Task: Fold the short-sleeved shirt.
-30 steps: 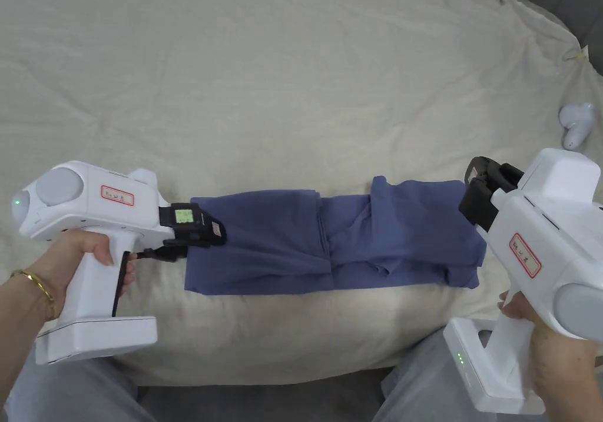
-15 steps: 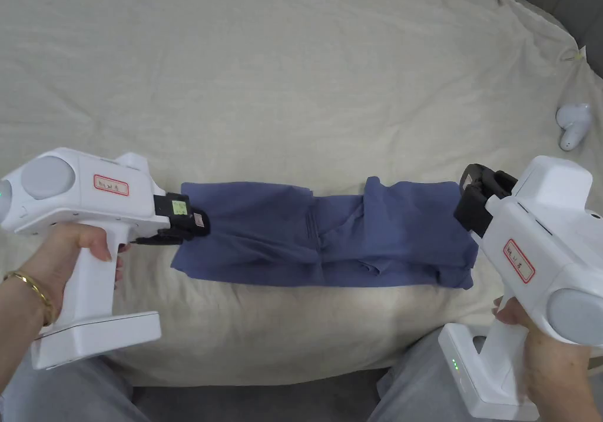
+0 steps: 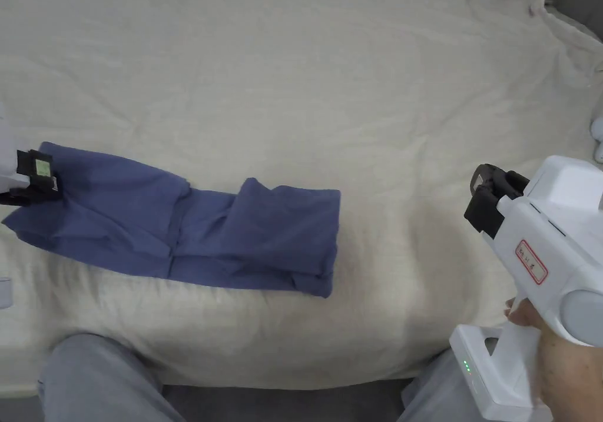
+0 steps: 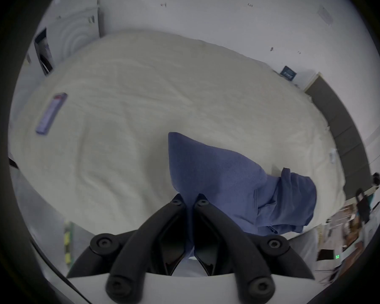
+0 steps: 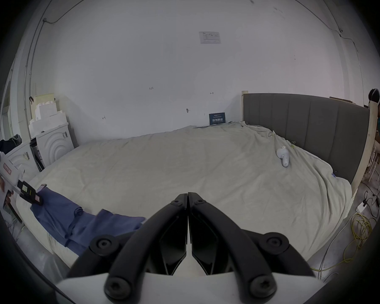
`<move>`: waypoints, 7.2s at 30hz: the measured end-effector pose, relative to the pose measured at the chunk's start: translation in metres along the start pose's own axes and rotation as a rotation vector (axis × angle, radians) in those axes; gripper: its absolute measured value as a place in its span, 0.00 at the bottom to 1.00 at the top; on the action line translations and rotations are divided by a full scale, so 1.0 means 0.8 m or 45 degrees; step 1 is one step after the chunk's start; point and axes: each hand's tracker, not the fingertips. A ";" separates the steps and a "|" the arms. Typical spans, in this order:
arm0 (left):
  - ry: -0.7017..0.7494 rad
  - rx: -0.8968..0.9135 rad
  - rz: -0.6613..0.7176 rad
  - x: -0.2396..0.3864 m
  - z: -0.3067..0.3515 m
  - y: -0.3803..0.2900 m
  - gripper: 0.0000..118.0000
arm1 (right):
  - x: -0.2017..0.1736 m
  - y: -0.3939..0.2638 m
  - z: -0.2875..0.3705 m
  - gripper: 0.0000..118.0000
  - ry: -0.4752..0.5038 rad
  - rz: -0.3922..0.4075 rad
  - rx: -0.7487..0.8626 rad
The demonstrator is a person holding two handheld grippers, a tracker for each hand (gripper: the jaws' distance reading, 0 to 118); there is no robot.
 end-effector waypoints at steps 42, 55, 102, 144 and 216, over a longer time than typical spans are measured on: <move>-0.748 -0.063 -0.213 0.292 -0.059 -0.042 0.94 | 0.055 -0.015 0.008 0.00 -0.086 -0.055 -0.004; -0.409 0.511 -0.190 0.278 -0.072 -0.094 0.00 | 0.030 -0.013 0.001 0.00 -0.036 -0.019 -0.016; -0.131 0.920 -0.094 0.146 0.020 -0.110 0.00 | -0.138 0.012 -0.053 0.00 0.273 -0.002 0.104; -0.885 -0.372 0.078 0.073 -0.175 -0.028 0.99 | -0.228 -0.182 -0.159 0.00 0.340 -0.017 -0.328; 0.625 0.719 0.022 -0.151 0.074 0.107 0.93 | -0.106 0.036 -0.070 0.00 0.271 0.074 0.105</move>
